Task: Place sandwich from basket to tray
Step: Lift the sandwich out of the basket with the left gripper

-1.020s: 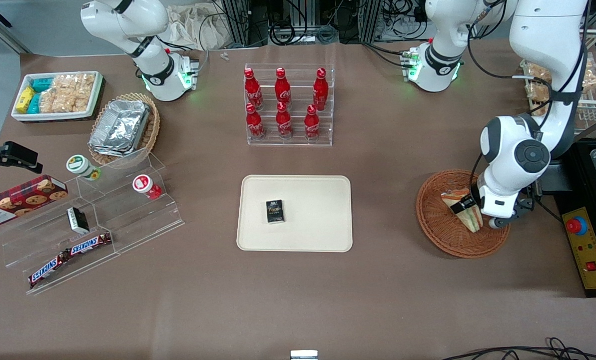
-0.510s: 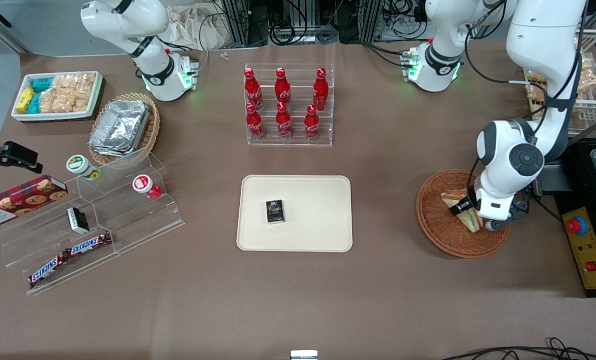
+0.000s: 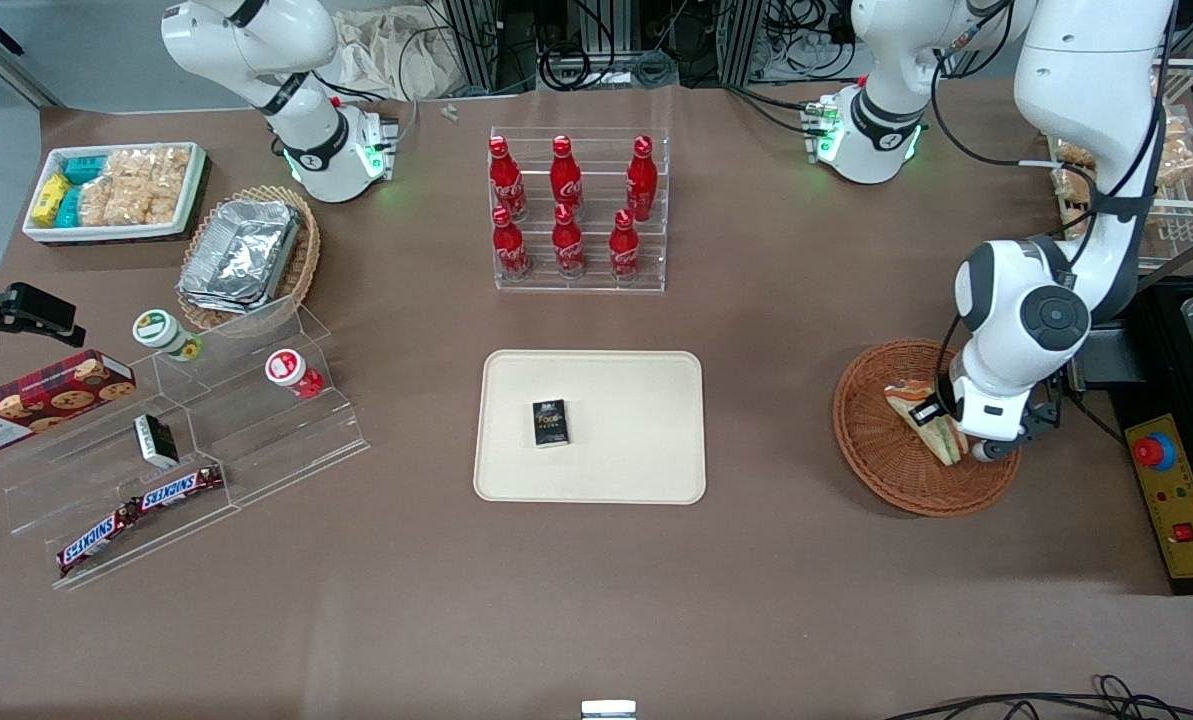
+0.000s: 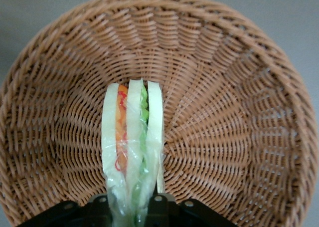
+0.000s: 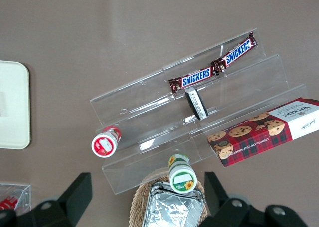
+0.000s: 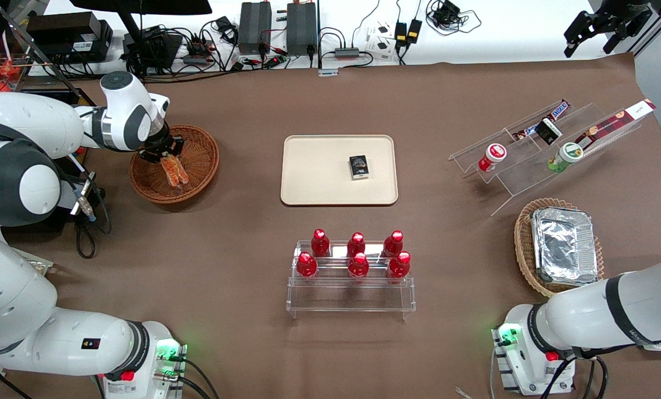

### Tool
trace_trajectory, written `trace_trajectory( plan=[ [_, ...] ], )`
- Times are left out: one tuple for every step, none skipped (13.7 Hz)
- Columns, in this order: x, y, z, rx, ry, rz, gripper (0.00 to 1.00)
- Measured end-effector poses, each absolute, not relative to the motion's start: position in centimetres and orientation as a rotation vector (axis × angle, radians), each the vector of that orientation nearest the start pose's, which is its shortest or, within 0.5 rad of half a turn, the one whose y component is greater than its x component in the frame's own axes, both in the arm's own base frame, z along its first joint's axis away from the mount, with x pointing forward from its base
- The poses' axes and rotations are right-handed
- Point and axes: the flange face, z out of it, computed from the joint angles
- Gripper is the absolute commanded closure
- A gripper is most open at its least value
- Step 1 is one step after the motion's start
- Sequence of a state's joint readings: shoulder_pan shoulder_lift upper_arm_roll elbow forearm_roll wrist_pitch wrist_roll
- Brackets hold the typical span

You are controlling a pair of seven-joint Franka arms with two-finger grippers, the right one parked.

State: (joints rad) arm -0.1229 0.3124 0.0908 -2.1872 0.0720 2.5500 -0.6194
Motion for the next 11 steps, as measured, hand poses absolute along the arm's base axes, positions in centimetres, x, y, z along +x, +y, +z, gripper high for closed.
trace_trajectory(
  plan=[
    [56.6, -1.9, 26.0, -2.986, -0.802, -0.118, 0.83],
    [56.6, -1.9, 27.6, -2.983, -0.804, -0.105, 0.83],
    [56.5, -2.0, 29.9, -2.979, -0.803, -0.086, 0.83],
    [56.4, -2.1, 32.5, -2.978, -0.798, -0.074, 0.83],
    [56.2, -2.4, 35.1, -2.982, -0.785, -0.066, 0.83],
    [55.9, -2.9, 37.5, -2.989, -0.757, -0.060, 0.83],
    [55.7, -3.9, 39.6, -2.997, -0.721, -0.050, 0.83],
    [55.5, -5.1, 41.3, -3.004, -0.679, -0.037, 0.83],
    [55.5, -6.7, 42.8, -3.017, -0.637, -0.021, 0.83],
    [55.5, -8.7, 44.0, -3.041, -0.595, -0.010, 0.83],
    [55.5, -10.8, 45.1, -3.068, -0.551, -0.008, 0.83]
  ],
)
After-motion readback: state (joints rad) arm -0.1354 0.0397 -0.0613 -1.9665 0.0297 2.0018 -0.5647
